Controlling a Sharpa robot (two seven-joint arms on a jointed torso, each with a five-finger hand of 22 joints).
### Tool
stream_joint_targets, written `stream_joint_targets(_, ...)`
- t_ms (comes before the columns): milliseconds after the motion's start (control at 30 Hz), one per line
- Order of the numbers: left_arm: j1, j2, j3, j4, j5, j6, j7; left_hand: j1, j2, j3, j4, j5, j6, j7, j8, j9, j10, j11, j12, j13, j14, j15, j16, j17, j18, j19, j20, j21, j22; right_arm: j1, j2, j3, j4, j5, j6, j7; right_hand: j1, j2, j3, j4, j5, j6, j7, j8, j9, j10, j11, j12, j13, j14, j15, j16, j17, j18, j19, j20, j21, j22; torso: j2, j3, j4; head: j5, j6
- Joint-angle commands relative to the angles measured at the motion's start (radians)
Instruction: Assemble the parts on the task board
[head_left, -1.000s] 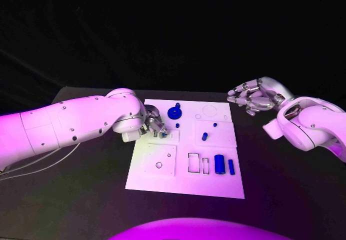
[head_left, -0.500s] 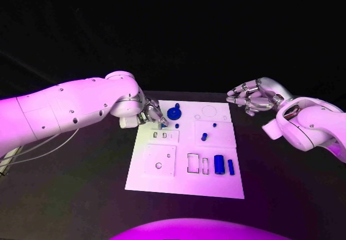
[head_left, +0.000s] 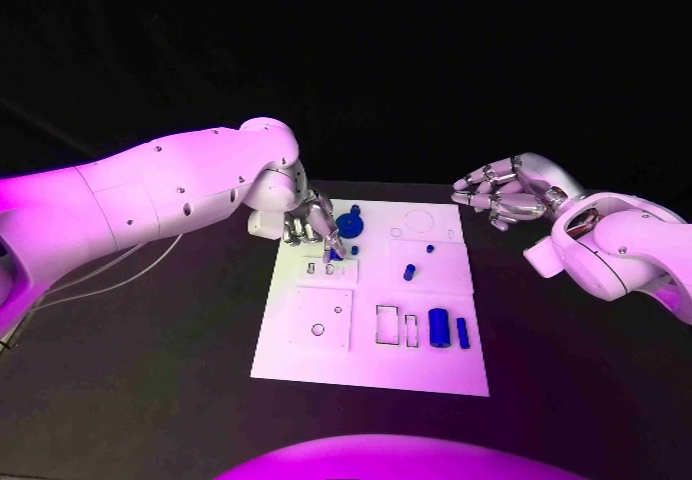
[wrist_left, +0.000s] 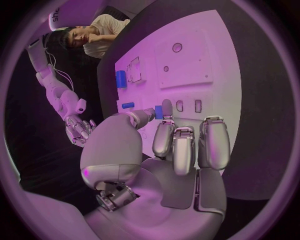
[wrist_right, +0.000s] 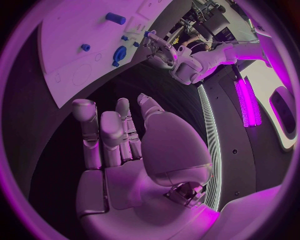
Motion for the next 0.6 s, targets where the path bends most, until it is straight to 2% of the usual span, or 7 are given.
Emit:
stream_joint_targets(33,0.006,0.021,-0.002,-0.029,0.048,0.139,-0.154,-0.018,0.000,0.191,-0.173,0.237,0.026,-0.012,-0.008,0.010,0.004,-0.003,0.005,0.007,0.102,0.000,0.003,0.247,-0.008,0.007,-0.006,0.007,0.014,0.000,0.001,0.000,0.000,-0.007,0.004,-0.002,-0.008,-0.001,0.001,0.007,0.006,-0.007,0.000,0.004,-0.001,0.007,0.001,-0.002,-0.002,0.006,0.003,-0.003,0.002,0.012,0.009,0.001,-0.005,0.000,0.000,-0.0005,0.0005,0.002,-0.001)
stream_joint_targets(67,0.007,0.028,-0.005,-0.037,0.049,0.144,-0.155,-0.029,0.002,0.190,-0.178,0.277,0.031,-0.014,-0.010,0.017,0.006,-0.001,0.006,0.009,0.102,-0.001,0.003,0.247,-0.008,0.008,-0.006,0.008,0.015,0.000,0.001,0.000,0.000,-0.007,0.004,-0.002,-0.008,-0.001,0.001,0.007,0.006,-0.007,0.000,0.004,-0.001,0.007,0.001,-0.002,-0.002,0.006,0.003,-0.003,0.002,0.012,0.009,0.001,-0.005,0.000,-0.001,-0.0004,0.0013,0.001,-0.002)
stream_joint_targets(100,0.008,0.034,-0.007,-0.045,0.048,0.148,-0.157,-0.031,0.003,0.190,-0.180,0.282,0.031,-0.015,-0.011,0.019,0.006,-0.001,0.007,0.010,0.102,-0.001,0.003,0.247,-0.008,0.008,-0.006,0.008,0.016,0.000,0.001,0.000,0.000,-0.007,0.004,-0.002,-0.008,-0.001,0.001,0.007,0.006,-0.007,0.000,0.004,-0.001,0.007,0.001,-0.002,-0.002,0.006,0.003,-0.003,0.002,0.012,0.009,0.001,-0.005,0.000,-0.001,-0.0003,0.0017,0.001,-0.002)
stream_joint_targets(367,0.015,0.072,-0.034,-0.080,0.042,0.182,-0.163,-0.042,0.008,0.189,-0.190,0.301,0.035,-0.016,-0.015,0.032,0.013,-0.002,0.015,0.022,0.102,-0.003,0.004,0.247,-0.010,0.013,-0.007,0.013,0.026,0.000,0.004,0.000,-0.001,-0.007,0.003,-0.002,-0.008,-0.001,0.001,0.007,0.006,-0.007,0.000,0.004,-0.001,0.007,0.001,-0.002,-0.002,0.006,0.003,-0.003,0.002,0.012,0.009,0.001,-0.005,0.000,0.000,-0.0009,0.0009,0.004,-0.001)
stream_joint_targets(600,0.016,0.087,-0.047,-0.089,0.012,0.178,-0.164,-0.055,0.016,0.187,-0.193,0.313,0.039,-0.018,-0.016,0.044,0.015,-0.003,0.017,0.025,0.102,-0.004,0.004,0.248,-0.009,0.012,-0.008,0.013,0.025,0.000,0.004,0.000,-0.001,-0.007,0.002,-0.001,-0.008,-0.001,0.000,0.008,0.006,-0.008,0.000,0.004,-0.001,0.007,0.001,-0.002,-0.002,0.006,0.003,-0.004,0.001,0.012,0.009,0.001,-0.006,0.000,0.000,-0.0014,0.0011,0.004,0.000)
